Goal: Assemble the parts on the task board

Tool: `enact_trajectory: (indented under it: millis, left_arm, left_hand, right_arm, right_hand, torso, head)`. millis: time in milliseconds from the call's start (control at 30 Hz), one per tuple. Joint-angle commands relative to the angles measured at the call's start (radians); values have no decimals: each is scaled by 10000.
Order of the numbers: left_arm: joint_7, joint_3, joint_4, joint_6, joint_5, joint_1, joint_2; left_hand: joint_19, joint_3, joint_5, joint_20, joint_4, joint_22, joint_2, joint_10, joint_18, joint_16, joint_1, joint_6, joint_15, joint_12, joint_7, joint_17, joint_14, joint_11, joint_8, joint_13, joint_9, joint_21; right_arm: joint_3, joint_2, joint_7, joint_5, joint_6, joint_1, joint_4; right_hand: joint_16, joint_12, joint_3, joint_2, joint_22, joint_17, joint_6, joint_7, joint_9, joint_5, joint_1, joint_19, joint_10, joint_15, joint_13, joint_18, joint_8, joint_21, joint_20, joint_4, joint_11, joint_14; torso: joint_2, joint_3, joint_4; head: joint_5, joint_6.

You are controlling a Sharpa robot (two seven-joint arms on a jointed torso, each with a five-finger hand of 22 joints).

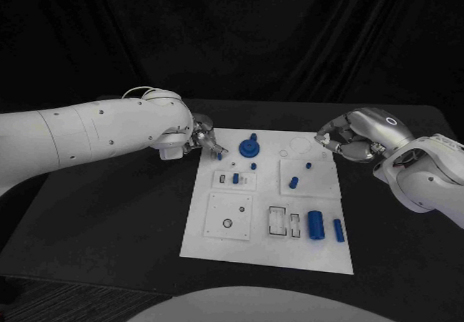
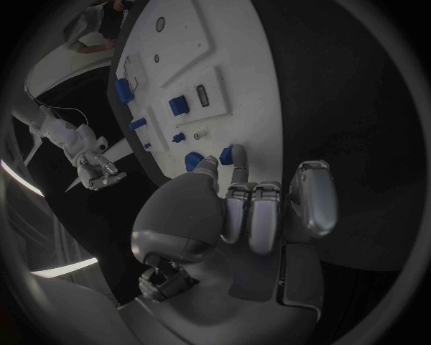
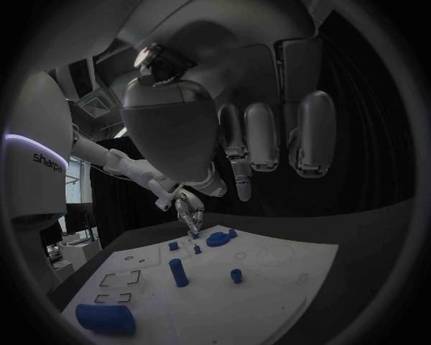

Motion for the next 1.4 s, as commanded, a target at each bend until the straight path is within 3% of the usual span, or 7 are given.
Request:
enact_trajectory:
  millis: [33,667,1000,1100,1133,1200,1400]
  left_arm:
    - [133,8,13,108,10,-23,25]
    - [286,8,-41,87,10,-28,28]
    - [309,8,-44,97,10,-30,3]
    - [317,8,-41,99,10,-30,-8]
    - [320,8,-41,99,10,-31,-10]
    - [327,8,-43,100,10,-31,-16]
    - [372,8,-16,57,10,-32,-51]
  left_hand:
    - [-17,125,289,-22,-57,1781,5,1027,33,33,166,0,26,35,-56,2635,1076,14,-50,2628,-19,-29]
    - [-54,690,1444,-49,-126,1766,-207,1027,43,33,440,20,1,35,-89,2635,1076,-20,-156,2628,-51,-82]
    - [-68,1332,2204,-63,-207,1763,-474,1021,45,33,693,19,-12,28,-99,2635,1076,-33,-200,2622,-34,-96]
    - [-74,1541,2241,-67,-236,1761,-535,1017,46,33,757,8,-16,22,-103,2635,1076,-38,-211,2618,-27,-101]
    - [-78,1802,2078,-75,-256,1760,-602,1013,49,33,810,-7,-19,17,-104,2635,1076,-32,-226,2614,-23,-105]
    - [-86,2346,1875,-72,-273,1757,-784,997,48,33,838,-22,-19,-4,-94,2635,1076,-34,-247,2598,-13,-113]
    - [-98,3639,1870,-64,-450,1755,-1285,918,49,33,722,-49,-7,-106,-61,2635,1076,-17,-267,2518,41,-120]
  right_arm:
    - [8,-3,-56,-16,-32,-15,12]
    - [8,-21,-119,-16,28,-14,28]
    - [8,-1,-158,-16,71,-14,5]
    - [8,3,-171,-16,86,-15,-2]
    - [8,5,-174,-16,91,-15,-4]
    - [8,10,-178,-16,99,-16,-10]
    - [8,17,-195,-16,124,-17,-23]
  right_hand:
    - [25,-37,24,17,1992,-2,-32,28,-11,11,67,227,846,26,2176,164,-45,-55,31,-35,80,491]
    - [0,-55,80,21,1982,-59,-46,36,-15,-13,189,212,829,38,2139,172,-70,-95,43,-112,93,479]
    - [-24,-70,154,7,1974,-116,-31,48,-11,51,367,200,814,50,2111,180,-86,-131,56,-244,105,467]
    - [-30,-73,159,4,1972,-129,-33,50,-11,60,382,197,811,51,2105,182,-89,-140,57,-256,106,465]
    - [-30,-73,159,4,1972,-129,-33,50,-11,60,382,197,811,51,2105,182,-89,-140,57,-256,106,465]
    - [-30,-76,167,0,1969,-129,-38,51,-12,72,401,193,809,51,2100,183,-95,-149,58,-270,107,464]
    - [-30,-76,167,0,1969,-129,-38,51,-12,72,401,193,809,51,2100,183,-95,-149,58,-270,107,464]
  torso:
    - [0,5,1]
    - [-6,1,-5]
    - [-13,0,-6]
    - [-15,0,-6]
    - [-16,-1,-5]
    - [-19,-2,-8]
    - [-18,-4,-7]
  head:
    - [2,-2]
    - [1,-2]
    - [15,-2]
    - [18,-2]
    - [19,-2]
    - [31,-2]
    - [56,-2]
